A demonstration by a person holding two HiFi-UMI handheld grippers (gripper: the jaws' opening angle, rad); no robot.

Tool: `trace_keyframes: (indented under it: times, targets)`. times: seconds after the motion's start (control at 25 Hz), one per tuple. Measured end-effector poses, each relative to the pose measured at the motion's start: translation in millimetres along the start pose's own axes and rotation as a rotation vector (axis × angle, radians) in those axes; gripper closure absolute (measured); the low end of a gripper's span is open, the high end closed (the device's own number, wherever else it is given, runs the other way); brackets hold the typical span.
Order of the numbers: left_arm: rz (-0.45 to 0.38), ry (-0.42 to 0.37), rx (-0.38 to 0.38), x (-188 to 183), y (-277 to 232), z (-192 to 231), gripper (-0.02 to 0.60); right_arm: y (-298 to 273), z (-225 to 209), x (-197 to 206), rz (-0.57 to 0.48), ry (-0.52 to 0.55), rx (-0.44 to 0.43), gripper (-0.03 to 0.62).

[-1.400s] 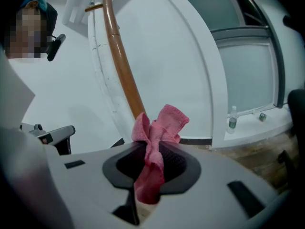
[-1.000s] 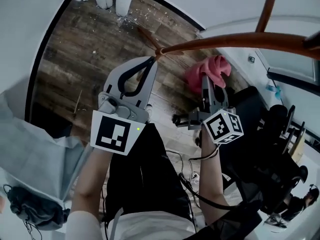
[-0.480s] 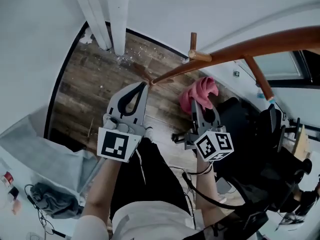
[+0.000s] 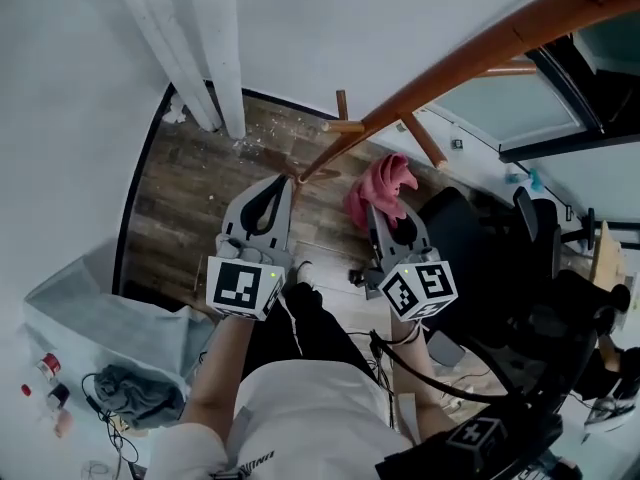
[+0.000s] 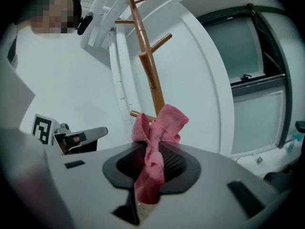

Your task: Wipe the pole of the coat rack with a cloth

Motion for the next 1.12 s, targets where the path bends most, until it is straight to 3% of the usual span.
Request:
trace_keyframes:
  times: [0.2, 1.12]
  targets:
    - [0.004, 0.002, 0.029, -9.7, -1.5, -7.7, 0.571, 4.6, 7.5, -10.3, -0.019, -0.003, -0.002, 0.505]
    - [-0.007, -0.012, 0.017, -22.1, -3.9, 0.0, 0.571, 1.8, 16.9, -29.1, -0.046, 0.025, -0.027, 0.507]
Point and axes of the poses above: the fingertips, and each gripper's own axes: y backward along the fingers, z to its left, x out of its underside, the point moved 3 cm from there along y, backward along the fingers, and after that the axes turned 14 degrees about -z, right-handed, at the moved point
